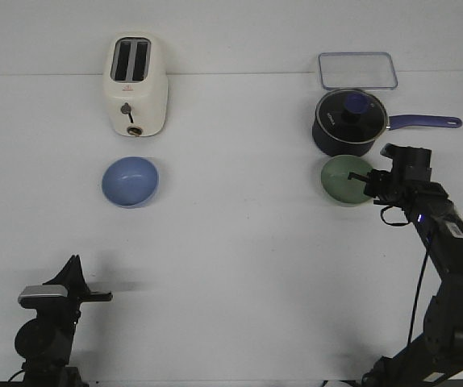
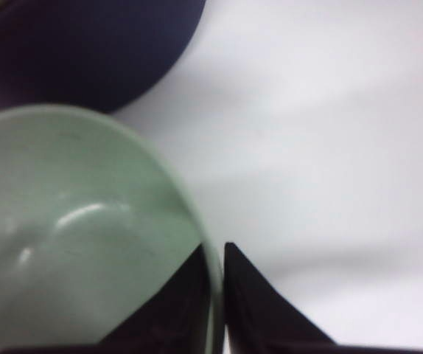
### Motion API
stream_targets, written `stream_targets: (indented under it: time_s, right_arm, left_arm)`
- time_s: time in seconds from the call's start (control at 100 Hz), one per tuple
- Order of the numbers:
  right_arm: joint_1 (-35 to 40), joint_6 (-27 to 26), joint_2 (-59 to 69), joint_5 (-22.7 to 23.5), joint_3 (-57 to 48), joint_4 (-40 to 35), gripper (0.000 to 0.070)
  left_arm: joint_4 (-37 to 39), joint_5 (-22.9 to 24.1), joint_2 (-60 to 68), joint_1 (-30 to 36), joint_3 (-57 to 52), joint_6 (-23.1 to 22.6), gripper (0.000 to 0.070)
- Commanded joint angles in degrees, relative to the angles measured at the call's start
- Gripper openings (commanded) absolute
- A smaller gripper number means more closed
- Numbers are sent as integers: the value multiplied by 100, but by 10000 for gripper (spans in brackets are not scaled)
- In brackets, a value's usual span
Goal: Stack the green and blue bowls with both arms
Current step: 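Grasp the green bowl rim with the right gripper and drag it nearer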
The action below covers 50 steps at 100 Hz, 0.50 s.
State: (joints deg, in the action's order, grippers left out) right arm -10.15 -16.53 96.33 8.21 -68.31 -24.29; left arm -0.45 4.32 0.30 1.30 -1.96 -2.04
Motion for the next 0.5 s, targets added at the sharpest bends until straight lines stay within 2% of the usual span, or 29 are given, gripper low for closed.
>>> stream_targets:
  time_s: [0.0,0.11,0.21,0.38,0.49]
  right_arm:
    - [-66,-52,-452,251,-118,-37,0]
    - [-37,-35,-1263,566,35,-568,0]
    - [271,-35,-2081,793,498,-636,0]
    - [1561,-168,-3261,750,1517,-531,0]
    - [2625,-457,-3521,483,2035,-490,0]
  left_arm:
    - [55,-7,-11,4,105,-31,15]
    - [55,-9,-11,4,105,-31,15]
    - [55,-7,-11,4,105,-31,15]
    - [55,-7,-11,4,105,-31,15]
    - [55,-9,-11,4,105,-31,15]
